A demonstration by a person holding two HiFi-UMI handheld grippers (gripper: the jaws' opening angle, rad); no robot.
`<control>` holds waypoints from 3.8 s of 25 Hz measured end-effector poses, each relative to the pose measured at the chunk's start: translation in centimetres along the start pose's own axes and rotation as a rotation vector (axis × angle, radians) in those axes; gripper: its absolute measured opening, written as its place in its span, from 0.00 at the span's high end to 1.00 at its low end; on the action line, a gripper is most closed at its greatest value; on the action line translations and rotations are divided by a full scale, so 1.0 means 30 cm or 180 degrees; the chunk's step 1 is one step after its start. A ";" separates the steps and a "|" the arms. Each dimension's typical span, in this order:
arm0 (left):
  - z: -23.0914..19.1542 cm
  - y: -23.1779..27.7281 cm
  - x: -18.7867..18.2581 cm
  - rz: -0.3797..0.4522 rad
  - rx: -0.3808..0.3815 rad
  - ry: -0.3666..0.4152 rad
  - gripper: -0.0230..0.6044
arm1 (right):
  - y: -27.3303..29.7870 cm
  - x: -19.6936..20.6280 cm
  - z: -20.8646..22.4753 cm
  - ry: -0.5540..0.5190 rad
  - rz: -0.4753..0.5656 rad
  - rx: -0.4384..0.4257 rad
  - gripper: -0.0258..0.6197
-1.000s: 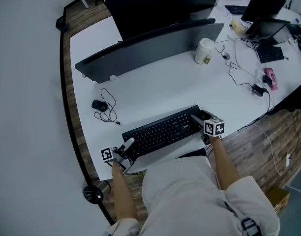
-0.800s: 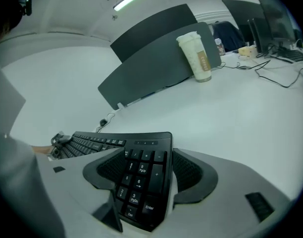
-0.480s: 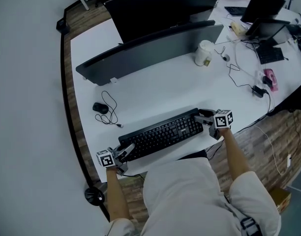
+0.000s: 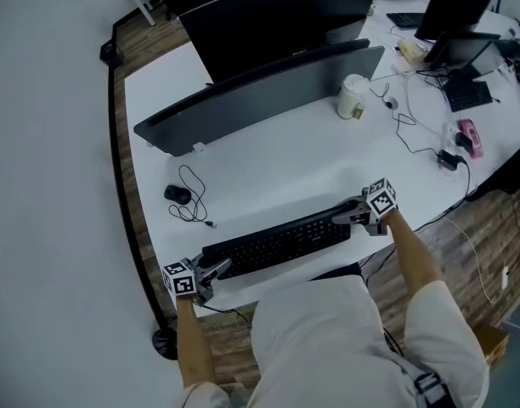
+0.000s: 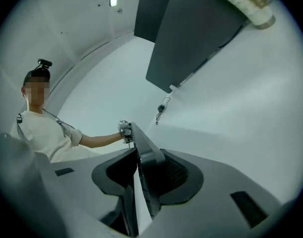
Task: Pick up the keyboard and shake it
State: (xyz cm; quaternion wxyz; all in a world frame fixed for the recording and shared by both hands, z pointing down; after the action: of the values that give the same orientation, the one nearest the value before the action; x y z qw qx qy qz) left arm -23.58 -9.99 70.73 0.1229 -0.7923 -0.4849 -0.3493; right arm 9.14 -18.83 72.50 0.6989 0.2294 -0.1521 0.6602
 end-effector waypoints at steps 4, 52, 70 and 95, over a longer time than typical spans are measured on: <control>0.071 0.003 -0.078 -0.0005 0.0281 0.0283 0.77 | -0.027 -0.106 -0.125 -0.0419 -0.0365 -0.0356 0.75; 0.081 0.211 -0.634 -0.0087 -0.3385 0.3816 0.80 | 0.146 -0.862 -1.064 -0.7909 -0.2973 0.2927 0.75; 0.530 0.197 -1.141 -0.2094 -0.2981 0.6514 0.76 | -0.145 -0.590 -0.699 -0.5780 -0.0150 0.3933 0.77; 0.722 0.023 -0.733 -0.1131 -0.3392 0.5850 0.79 | -0.058 -1.087 -0.925 -0.7500 -0.1193 0.3441 0.75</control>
State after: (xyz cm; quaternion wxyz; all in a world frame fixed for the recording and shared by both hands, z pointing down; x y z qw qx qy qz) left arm -19.86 -13.79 40.32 0.0267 -0.0961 -0.1004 -0.9899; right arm 5.69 -32.22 31.93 0.0480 0.9326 -0.3517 -0.0649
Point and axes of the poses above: the fingertips, and each gripper's own axes: y forward along the fingers, z to its right, x out of its underside, the point moved 1 cm from there along -y, backward along the fingers, and after that the axes turned 12 degrees about z, right-handed, at the moved point
